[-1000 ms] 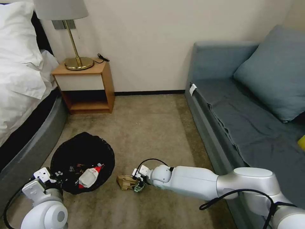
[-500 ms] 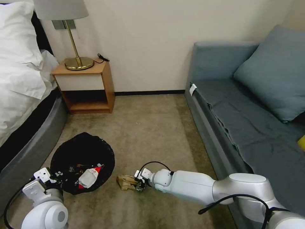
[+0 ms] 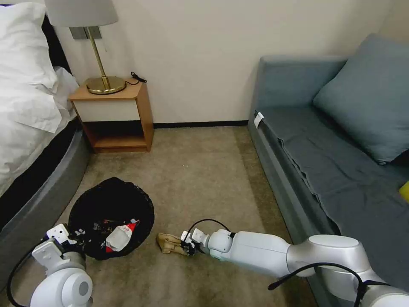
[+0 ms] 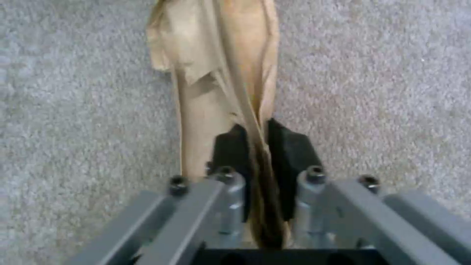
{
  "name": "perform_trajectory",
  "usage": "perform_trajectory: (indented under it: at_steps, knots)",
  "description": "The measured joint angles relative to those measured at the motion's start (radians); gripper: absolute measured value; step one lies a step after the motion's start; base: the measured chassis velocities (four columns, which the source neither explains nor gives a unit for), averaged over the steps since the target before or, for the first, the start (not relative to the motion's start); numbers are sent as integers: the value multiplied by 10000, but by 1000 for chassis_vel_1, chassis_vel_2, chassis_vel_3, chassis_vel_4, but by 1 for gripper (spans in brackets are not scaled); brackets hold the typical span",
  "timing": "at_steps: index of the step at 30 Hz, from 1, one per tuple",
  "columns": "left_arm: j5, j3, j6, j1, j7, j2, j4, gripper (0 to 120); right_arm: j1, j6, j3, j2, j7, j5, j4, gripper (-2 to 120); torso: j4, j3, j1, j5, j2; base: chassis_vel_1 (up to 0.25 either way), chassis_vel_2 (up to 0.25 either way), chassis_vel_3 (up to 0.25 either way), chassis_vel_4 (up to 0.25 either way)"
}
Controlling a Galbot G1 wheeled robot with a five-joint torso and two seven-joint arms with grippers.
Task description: Pick up the trash bin, then pick up the garbage on the floor and place it into the trash bin.
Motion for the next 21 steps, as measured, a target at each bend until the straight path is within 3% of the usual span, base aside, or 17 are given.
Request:
perform_trajectory:
  at_steps: [3,11,21]
  knots:
    - [15,17,1,-17,0,1,15,3,1,58,0,-77,0,-2,93,0,0,0,0,1,0,0,0,0,0]
    - [19,41,8,-42,0,7,38,3,87,238,27,-346,134,30,386,0,0,0,0,1,0,0,0,0,0]
    - [-11,41,29,-63,-1,121,94,3,955,318,1628,-2272,456,44,1876,0,-3,0,0,-3,0,0,0,0,0]
